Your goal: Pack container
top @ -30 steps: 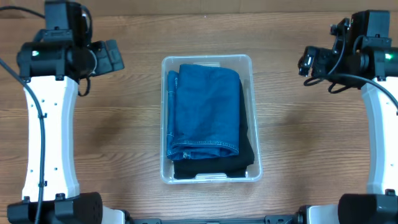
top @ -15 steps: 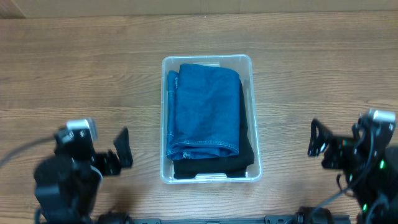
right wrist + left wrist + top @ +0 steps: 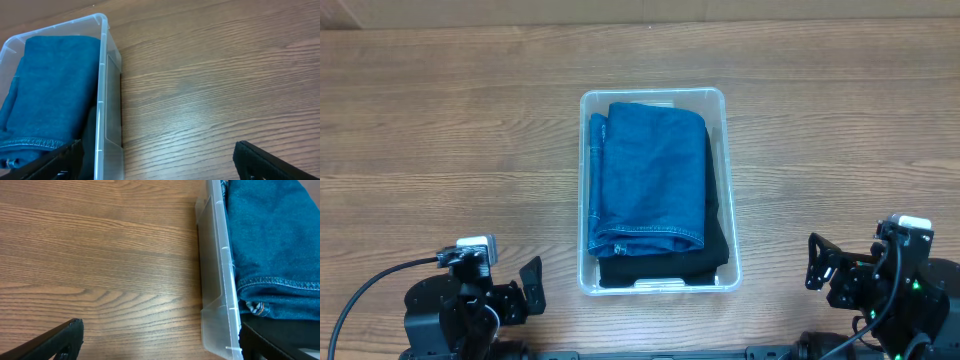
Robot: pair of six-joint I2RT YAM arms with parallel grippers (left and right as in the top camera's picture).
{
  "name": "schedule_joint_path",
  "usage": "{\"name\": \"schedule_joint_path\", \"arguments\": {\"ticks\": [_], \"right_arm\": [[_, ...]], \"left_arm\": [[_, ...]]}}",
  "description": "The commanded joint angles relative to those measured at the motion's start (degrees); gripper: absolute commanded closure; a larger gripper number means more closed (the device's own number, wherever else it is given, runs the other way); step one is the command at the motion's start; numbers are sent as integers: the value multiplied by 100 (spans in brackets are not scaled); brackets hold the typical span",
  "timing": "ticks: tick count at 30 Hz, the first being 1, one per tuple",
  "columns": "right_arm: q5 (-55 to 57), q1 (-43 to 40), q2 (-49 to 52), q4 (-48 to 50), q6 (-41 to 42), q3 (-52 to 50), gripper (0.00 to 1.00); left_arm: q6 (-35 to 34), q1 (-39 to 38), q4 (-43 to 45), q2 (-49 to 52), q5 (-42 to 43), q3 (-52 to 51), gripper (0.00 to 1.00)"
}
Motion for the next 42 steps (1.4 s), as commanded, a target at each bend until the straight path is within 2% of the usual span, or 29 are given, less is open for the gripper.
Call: {"name": "schedule_joint_path", "arguments": {"ticks": [1, 4, 8, 10, 14, 16, 18, 20, 36, 42], "right_arm": [[-55, -15, -22, 28, 17, -31, 0], [-76, -2, -476, 789, -153, -474, 0], [-275, -2, -2087, 2643, -155, -2310, 0], [-463, -2, -2817, 3869, -267, -3368, 0], [-540, 149, -2892, 6050, -1062, -4658, 0], [-525, 267, -2892, 6802, -1357, -5322, 0], [-501, 328, -2889, 6426, -1331, -5764, 0], [-487, 334, -2837, 6634, -1314, -5757, 0], [-461, 334, -2830, 6516, -1314, -5757, 0], [-461, 334, -2830, 6513, -1314, -5757, 0]], "left_arm": [[4, -2, 9, -24, 85, -35, 0], [4, -2, 9, -24, 85, -35, 0], [4, -2, 9, -24, 85, -35, 0], [4, -2, 9, -24, 85, -35, 0], [4, -2, 9, -24, 83, -35, 0], [4, -2, 9, -24, 85, -35, 0], [4, -2, 9, -24, 85, -35, 0], [4, -2, 9, -24, 85, -35, 0], [4, -4, 9, -24, 85, -35, 0], [4, -216, 13, -249, 85, -44, 0]]}}
